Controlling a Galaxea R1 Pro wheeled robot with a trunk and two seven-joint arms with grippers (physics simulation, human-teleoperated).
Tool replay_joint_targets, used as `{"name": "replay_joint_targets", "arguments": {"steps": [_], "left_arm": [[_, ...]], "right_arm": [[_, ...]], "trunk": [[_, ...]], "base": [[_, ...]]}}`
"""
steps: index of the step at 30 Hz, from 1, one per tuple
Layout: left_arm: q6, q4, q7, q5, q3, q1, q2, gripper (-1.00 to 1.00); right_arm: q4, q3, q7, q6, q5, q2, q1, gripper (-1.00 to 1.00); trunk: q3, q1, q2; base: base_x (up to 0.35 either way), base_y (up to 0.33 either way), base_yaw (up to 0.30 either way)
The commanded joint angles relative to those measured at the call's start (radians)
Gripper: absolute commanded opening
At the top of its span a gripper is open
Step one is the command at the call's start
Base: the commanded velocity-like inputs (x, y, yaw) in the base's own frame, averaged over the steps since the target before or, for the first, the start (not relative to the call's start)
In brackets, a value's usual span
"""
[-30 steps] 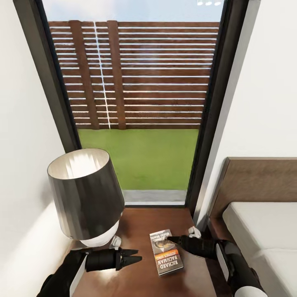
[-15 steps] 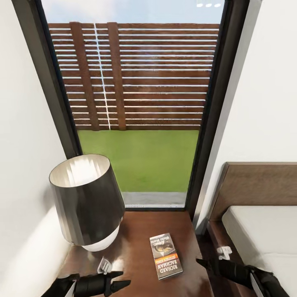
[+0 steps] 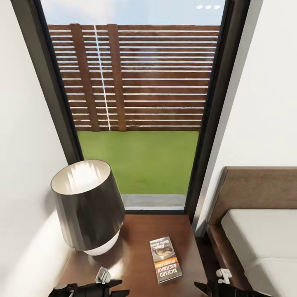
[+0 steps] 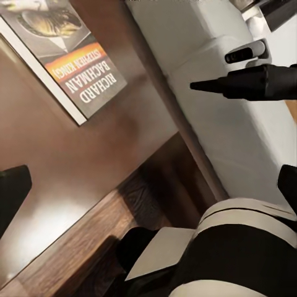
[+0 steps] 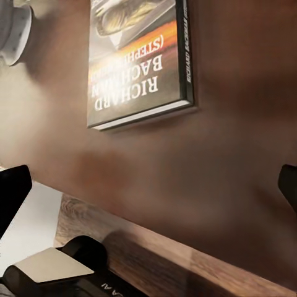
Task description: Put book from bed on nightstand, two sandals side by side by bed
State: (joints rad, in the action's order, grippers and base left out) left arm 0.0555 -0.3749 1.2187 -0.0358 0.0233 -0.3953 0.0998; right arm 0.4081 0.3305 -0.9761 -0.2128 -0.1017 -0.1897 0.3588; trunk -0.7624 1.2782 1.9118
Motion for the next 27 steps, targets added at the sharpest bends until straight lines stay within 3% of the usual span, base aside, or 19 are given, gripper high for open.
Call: {"name": "replay_joint_targets", "arguments": {"steps": [1,23,27], "left_arm": [[0.006,0.0,0.004,-0.001,0.002,0.0,0.0,1.0],[0.006,0.001,0.0,-0.002,0.001,0.0,0.0,1.0],[0.006,0.002,-0.045,-0.001,0.0,0.0,0.0,1.0]], "right_arm": [[0.002,0.008,-0.005,-0.006,-0.01,0.001,0.0,1.0],[0.001,0.01,-0.002,-0.005,-0.01,0.001,0.0,1.0],[-0.002,0.01,0.004,0.003,-0.011,0.0,0.0,1.0]], "trunk": [[0.002,-0.004,-0.007],[0.071,-0.088,-0.161],[0.084,-0.104,-0.189]], "base": [[0.0,0.0,0.0],[0.0,0.0,0.0],[0.0,0.0,0.0]]}}
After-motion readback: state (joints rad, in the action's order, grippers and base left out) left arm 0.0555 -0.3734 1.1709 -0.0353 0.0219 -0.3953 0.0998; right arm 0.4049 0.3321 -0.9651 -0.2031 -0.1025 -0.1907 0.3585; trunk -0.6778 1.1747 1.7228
